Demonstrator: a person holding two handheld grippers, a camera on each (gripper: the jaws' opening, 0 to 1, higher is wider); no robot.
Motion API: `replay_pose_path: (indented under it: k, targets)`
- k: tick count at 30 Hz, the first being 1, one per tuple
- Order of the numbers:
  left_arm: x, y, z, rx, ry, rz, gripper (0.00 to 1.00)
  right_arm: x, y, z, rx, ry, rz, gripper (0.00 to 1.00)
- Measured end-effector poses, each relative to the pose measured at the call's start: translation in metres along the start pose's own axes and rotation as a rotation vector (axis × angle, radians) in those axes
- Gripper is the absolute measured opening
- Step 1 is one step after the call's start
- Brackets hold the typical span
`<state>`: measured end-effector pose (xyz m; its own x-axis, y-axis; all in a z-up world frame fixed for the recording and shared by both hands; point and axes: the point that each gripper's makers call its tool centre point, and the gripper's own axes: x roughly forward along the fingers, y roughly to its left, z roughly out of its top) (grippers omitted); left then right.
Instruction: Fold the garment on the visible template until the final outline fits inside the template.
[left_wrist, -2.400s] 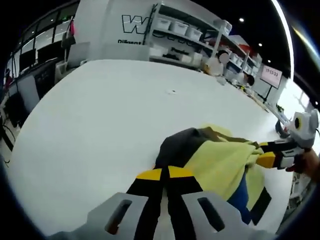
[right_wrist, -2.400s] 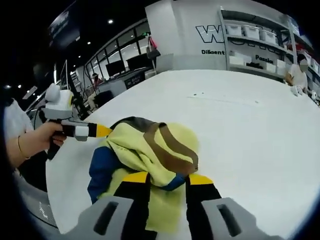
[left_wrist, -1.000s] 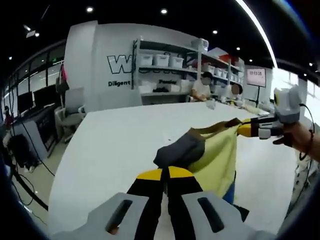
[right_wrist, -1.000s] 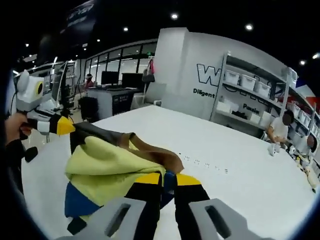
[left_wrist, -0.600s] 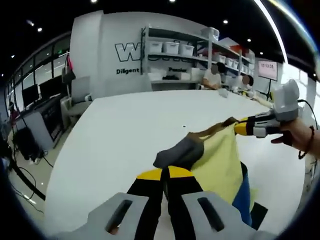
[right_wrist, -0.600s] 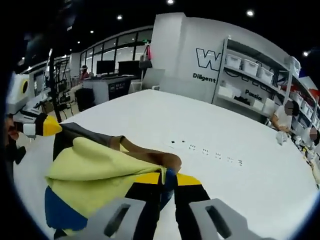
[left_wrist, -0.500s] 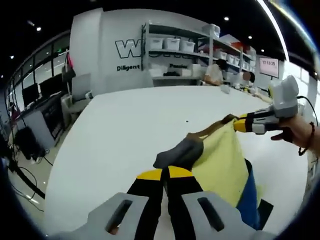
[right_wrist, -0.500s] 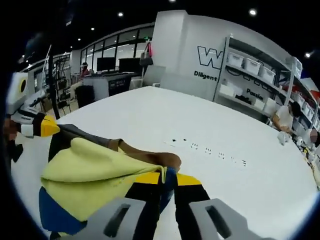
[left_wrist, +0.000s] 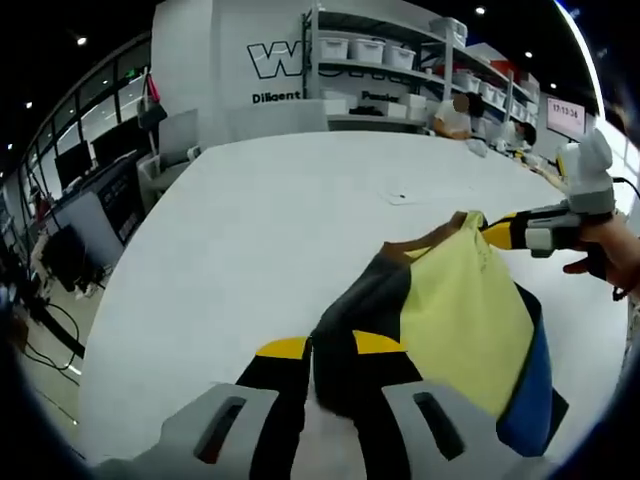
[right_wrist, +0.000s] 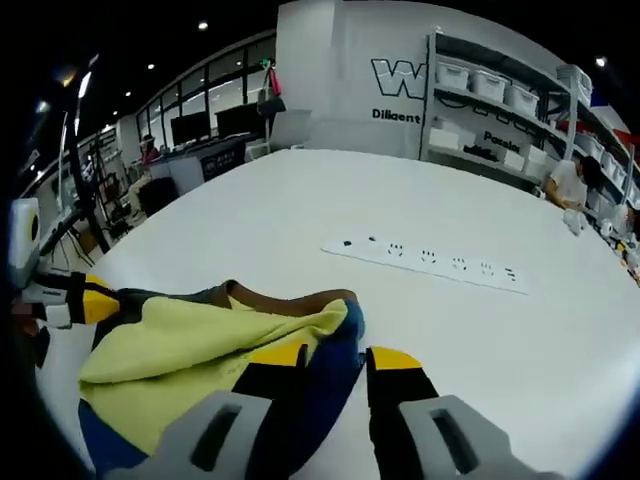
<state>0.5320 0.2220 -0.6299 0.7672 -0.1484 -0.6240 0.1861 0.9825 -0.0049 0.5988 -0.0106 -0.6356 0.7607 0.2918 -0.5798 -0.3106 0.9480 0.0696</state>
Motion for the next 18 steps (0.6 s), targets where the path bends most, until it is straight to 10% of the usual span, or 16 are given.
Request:
replay_pose_path:
  k: [18]
  targets:
    - [-0.014, -0.006, -0.032, -0.186, 0.031, -0.038, 0.29, -0.067, 0.047, -0.068, 0.337, 0.085, 0.030, 0.41]
